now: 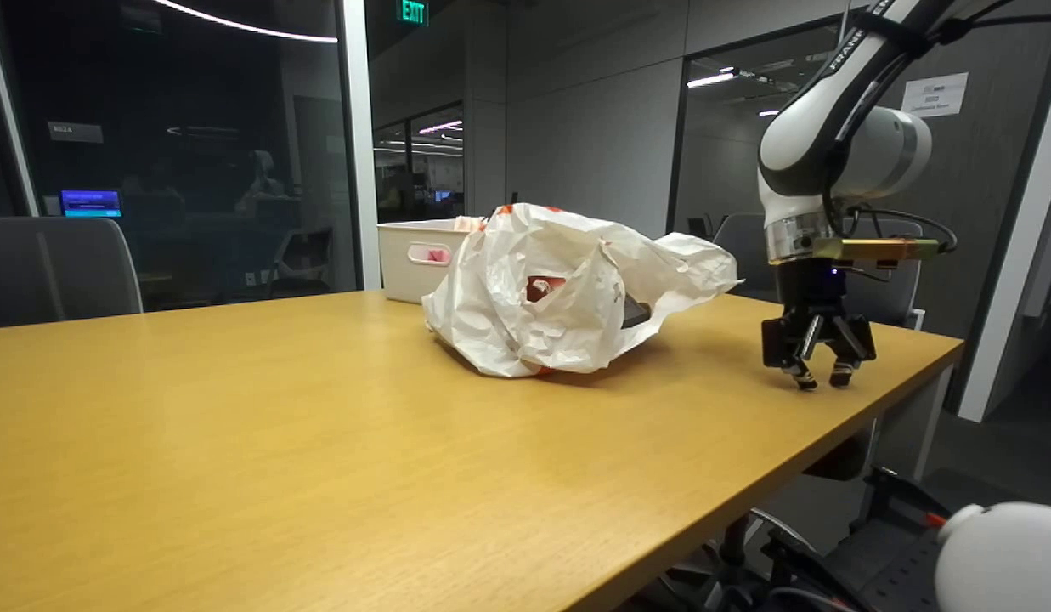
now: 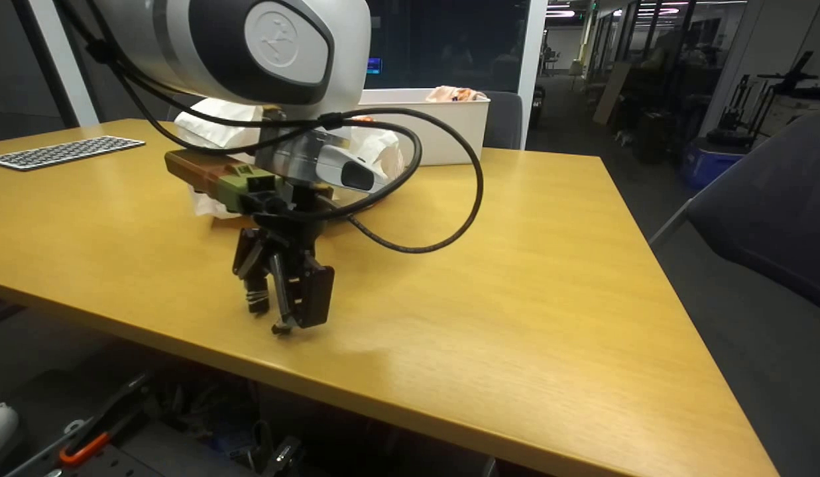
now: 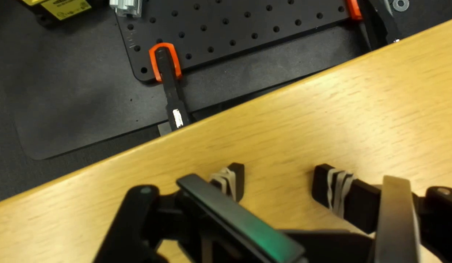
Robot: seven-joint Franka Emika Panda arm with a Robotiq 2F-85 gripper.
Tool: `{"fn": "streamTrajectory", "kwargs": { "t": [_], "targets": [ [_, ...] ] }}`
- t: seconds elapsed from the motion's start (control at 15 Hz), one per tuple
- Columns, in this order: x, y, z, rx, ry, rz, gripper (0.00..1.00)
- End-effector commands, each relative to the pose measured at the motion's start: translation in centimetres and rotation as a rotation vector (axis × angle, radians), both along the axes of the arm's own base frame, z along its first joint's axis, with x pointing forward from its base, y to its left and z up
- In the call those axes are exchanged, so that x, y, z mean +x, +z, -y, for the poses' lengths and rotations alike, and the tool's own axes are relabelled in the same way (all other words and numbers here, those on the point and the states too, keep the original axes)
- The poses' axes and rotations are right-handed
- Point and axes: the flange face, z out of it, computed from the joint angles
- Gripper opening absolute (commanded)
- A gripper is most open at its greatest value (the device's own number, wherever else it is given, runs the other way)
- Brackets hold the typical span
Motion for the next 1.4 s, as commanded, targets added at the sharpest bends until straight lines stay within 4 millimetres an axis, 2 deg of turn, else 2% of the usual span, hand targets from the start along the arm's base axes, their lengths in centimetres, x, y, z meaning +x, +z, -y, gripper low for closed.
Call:
{"fn": "streamTrajectory", "kwargs": {
  "t": [0.0,0.13,0.2,0.33,0.47,0.6,0.73,0.87,0.93,1.07,1.33],
  "targets": [
    [0.6,2.5,-1.0,-0.006,0.027,0.064,0.88],
    [0.8,4.7,-2.8,-0.008,0.044,0.096,0.99],
    [0.9,6.1,-2.2,-0.019,0.040,0.128,1.00],
    [-1.1,7.8,-3.4,-0.011,0.052,0.154,1.00],
    [-0.7,11.3,-4.1,0.006,0.059,0.175,1.00],
    [-3.3,13.1,-5.0,0.011,0.064,0.211,1.00],
    [-3.6,16.4,-5.9,0.005,0.078,0.230,1.00],
    [-5.9,17.5,-6.7,0.005,0.123,0.247,1.00],
    [-6.1,18.4,-7.3,0.013,0.172,0.267,1.00],
    [-5.8,20.1,-8.4,0.023,0.248,0.333,1.00],
    [-5.0,21.5,-10.2,0.061,0.348,0.456,1.00]
  ]
}}
